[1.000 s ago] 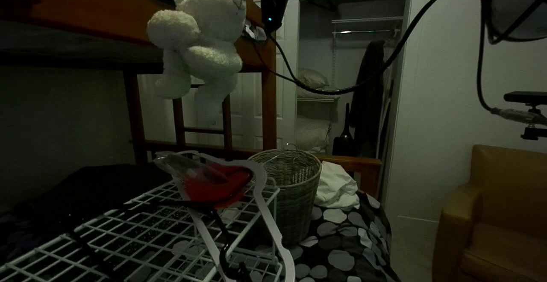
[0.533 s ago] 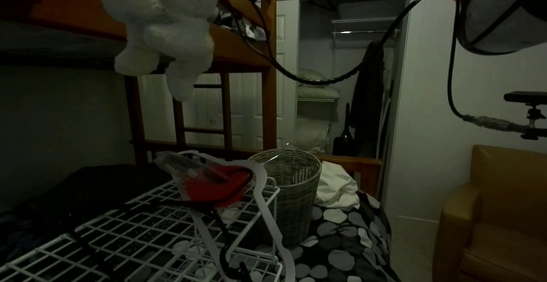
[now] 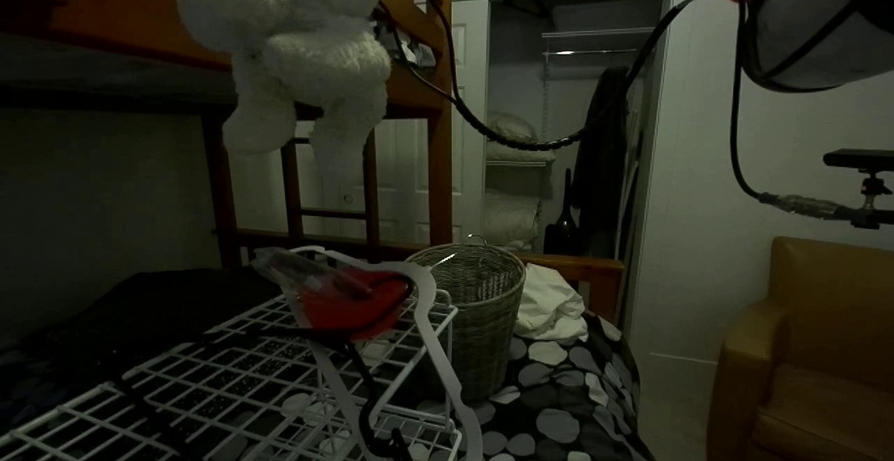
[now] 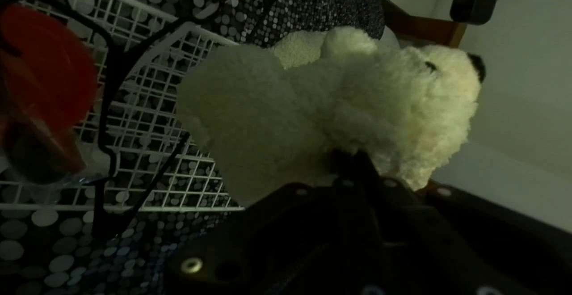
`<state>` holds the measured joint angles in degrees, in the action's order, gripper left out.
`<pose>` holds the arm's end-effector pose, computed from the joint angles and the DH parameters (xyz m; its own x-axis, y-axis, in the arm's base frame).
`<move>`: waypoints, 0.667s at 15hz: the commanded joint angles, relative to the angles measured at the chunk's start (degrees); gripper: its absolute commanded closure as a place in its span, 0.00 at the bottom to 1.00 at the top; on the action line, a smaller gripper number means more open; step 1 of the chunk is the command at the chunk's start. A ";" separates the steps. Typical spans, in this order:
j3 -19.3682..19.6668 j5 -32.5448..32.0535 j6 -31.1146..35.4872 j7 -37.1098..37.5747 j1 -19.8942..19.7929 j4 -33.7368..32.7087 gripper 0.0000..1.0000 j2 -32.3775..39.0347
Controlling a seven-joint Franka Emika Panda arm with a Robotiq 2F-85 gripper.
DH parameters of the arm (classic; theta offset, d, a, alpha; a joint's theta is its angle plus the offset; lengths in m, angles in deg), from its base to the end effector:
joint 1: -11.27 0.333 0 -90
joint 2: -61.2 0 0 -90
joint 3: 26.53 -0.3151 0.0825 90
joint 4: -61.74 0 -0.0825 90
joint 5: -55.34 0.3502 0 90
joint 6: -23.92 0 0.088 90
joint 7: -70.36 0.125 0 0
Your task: Remove the plush teddy bear from the basket and place it on the top wire mesh shelf of the shoe rack
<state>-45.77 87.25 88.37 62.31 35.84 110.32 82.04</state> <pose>0.3801 0.3994 0.7048 0.4622 0.8810 0.1014 0.7476 -0.3256 -0.5789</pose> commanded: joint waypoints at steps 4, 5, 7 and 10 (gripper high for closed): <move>-0.34 -2.27 -2.64 4.43 2.90 -1.33 0.99 1.97; -0.20 -2.99 -2.67 4.60 3.31 -1.46 0.99 2.08; -0.16 -4.22 -2.23 4.48 4.00 -1.71 0.99 2.45; 0.23 -8.54 -1.69 3.42 5.46 -3.15 0.99 2.65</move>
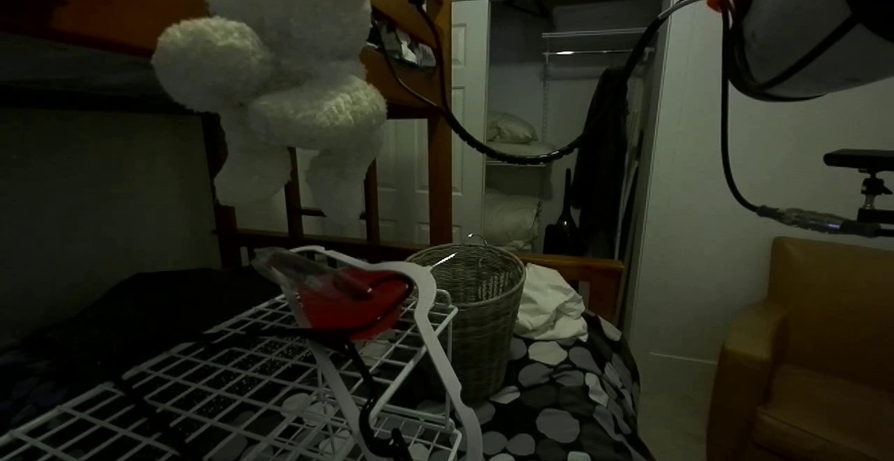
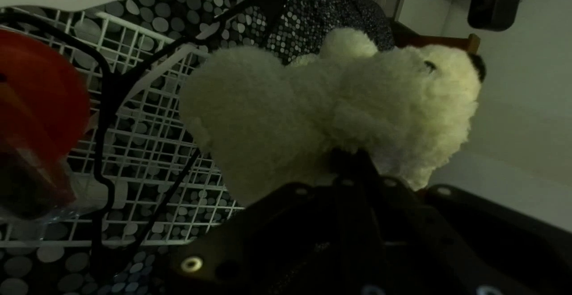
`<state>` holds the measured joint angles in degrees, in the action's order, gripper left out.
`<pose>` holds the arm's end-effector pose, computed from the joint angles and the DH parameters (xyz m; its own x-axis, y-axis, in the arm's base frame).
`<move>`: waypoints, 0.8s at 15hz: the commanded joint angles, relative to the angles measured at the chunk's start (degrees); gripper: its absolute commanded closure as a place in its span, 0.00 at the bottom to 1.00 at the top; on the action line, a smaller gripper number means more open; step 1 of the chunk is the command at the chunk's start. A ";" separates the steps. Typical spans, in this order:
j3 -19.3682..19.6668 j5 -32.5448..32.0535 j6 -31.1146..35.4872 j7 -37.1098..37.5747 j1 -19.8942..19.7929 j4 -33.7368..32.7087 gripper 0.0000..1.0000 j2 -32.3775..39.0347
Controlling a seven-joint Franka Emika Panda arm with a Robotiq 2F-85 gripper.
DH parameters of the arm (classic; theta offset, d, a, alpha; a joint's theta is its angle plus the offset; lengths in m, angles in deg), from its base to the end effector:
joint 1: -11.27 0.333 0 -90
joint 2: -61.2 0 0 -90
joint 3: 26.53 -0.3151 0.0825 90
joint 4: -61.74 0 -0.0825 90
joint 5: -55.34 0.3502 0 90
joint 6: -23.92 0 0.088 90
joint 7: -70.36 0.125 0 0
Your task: Remove the plush teddy bear from the basket and place it on the top wire mesh shelf of the shoe rack
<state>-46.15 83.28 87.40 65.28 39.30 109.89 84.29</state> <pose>0.3709 0.4231 0.6805 0.4556 0.8901 0.0121 0.7441 -0.3733 -0.5540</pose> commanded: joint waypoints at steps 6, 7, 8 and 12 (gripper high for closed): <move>0.57 -14.47 0.87 -1.74 4.80 -5.78 0.99 0.97; 0.49 -15.50 1.31 -2.34 5.10 -6.14 0.99 1.17; 0.37 -16.20 2.52 -3.15 5.36 -6.38 0.99 1.36; 0.49 -17.24 6.26 -2.39 5.96 -6.30 0.99 1.18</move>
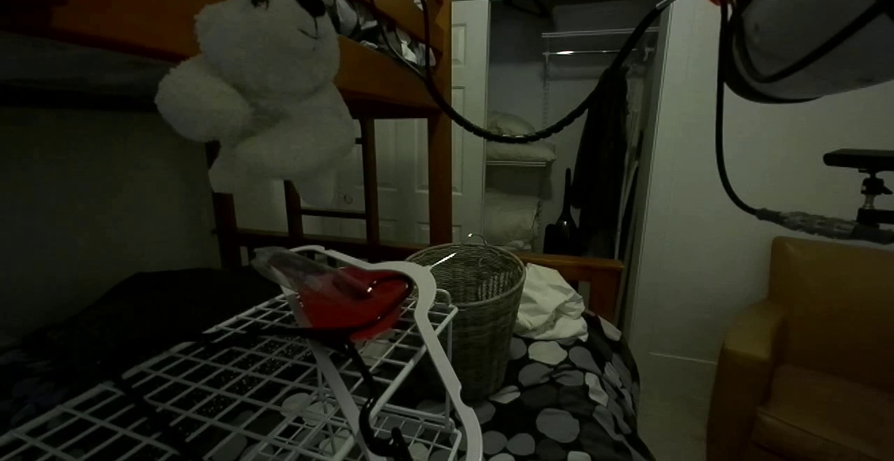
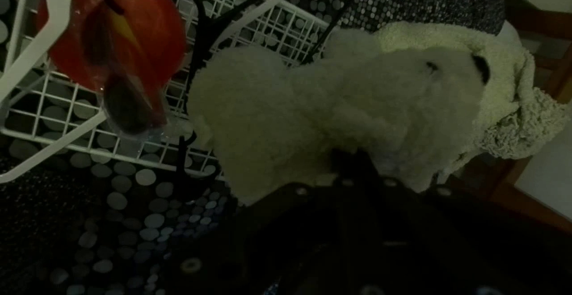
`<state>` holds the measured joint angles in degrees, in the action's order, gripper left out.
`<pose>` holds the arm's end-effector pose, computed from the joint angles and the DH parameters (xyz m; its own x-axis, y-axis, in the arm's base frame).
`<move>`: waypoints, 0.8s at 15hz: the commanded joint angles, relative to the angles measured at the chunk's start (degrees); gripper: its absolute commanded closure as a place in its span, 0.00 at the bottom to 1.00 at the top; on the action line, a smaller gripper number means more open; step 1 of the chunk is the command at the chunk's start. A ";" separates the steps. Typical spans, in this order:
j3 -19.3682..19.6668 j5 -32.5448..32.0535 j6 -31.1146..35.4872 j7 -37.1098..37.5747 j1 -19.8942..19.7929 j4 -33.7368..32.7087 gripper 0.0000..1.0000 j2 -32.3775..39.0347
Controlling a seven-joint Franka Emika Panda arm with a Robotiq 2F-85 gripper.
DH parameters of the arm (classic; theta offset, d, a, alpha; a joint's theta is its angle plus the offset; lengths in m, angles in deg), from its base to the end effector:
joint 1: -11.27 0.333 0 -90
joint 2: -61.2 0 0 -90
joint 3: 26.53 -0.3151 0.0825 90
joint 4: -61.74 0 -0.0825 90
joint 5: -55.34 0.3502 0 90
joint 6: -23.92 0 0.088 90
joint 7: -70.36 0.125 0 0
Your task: Remove the plush teddy bear from the basket and place it on the top wire mesh shelf of the shoe rack
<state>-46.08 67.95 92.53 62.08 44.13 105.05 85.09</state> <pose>0.3765 0.4362 0.6935 0.4540 0.8840 0.1113 0.8593 -0.4013 -0.3171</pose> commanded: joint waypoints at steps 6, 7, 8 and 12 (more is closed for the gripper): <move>0.19 -1.31 1.10 2.79 0.53 -0.68 0.98 -0.28; 0.19 -1.31 1.10 2.82 0.57 -0.85 0.99 -0.33; 0.50 -2.66 1.89 2.08 0.99 -1.01 0.99 -0.21; 0.26 -1.60 4.60 1.40 0.52 -0.99 0.99 0.87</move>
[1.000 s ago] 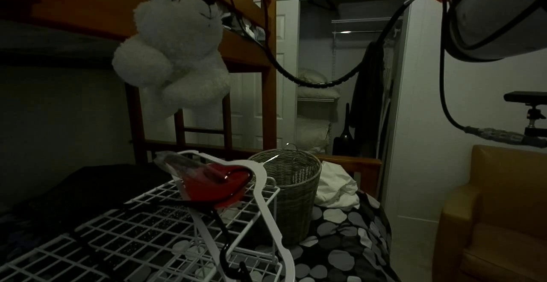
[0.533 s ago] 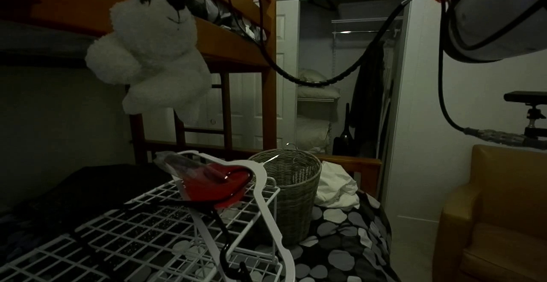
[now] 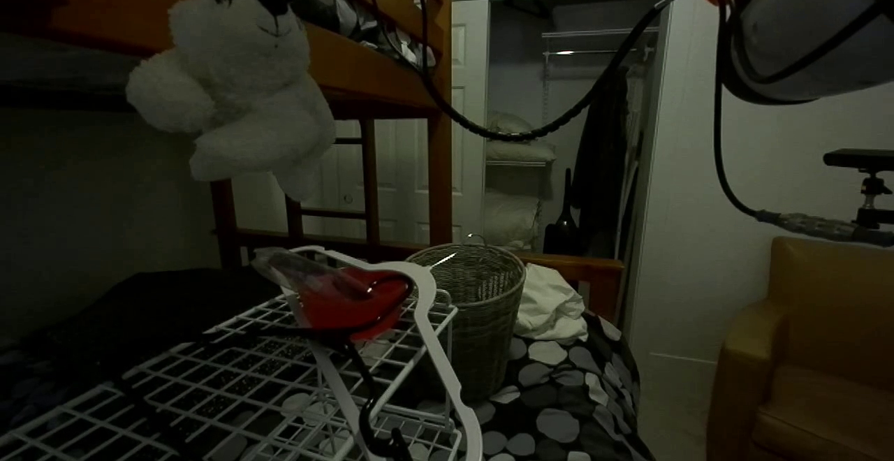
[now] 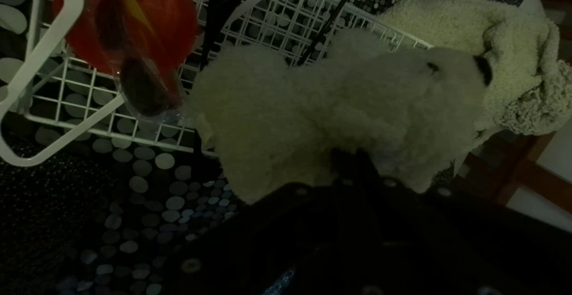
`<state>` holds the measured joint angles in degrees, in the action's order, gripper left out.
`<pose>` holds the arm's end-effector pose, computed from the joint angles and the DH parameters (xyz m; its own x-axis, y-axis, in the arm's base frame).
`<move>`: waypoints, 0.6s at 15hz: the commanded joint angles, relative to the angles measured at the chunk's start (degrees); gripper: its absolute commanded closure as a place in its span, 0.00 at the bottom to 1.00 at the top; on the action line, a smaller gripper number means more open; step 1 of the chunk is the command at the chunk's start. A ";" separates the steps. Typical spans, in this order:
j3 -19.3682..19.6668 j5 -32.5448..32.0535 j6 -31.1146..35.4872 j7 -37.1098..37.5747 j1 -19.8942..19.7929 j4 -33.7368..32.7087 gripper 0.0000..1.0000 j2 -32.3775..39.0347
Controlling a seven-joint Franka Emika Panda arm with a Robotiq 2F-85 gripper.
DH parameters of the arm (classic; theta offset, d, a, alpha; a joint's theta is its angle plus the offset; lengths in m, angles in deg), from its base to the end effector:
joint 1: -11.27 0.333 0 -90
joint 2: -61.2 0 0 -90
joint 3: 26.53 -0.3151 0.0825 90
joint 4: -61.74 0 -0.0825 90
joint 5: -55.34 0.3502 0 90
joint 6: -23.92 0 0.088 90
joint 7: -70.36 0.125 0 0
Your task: Remove the plush teddy bear from the basket and place it on the top wire mesh shelf of the shoe rack
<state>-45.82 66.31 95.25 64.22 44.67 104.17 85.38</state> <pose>0.3826 0.4395 0.6994 0.4997 0.8535 0.1478 0.8469 -0.4456 -0.2901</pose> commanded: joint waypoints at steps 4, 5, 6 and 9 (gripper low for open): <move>-0.17 1.07 3.33 -0.01 -0.39 0.01 0.58 1.00; -0.24 1.34 3.33 0.20 -0.49 0.08 0.51 0.96; -0.13 1.19 2.92 0.61 -0.47 0.15 0.42 0.68; 0.82 -0.40 1.84 3.18 -0.44 0.85 0.20 -0.84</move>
<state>-45.79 66.71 98.26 64.65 44.42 104.13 86.34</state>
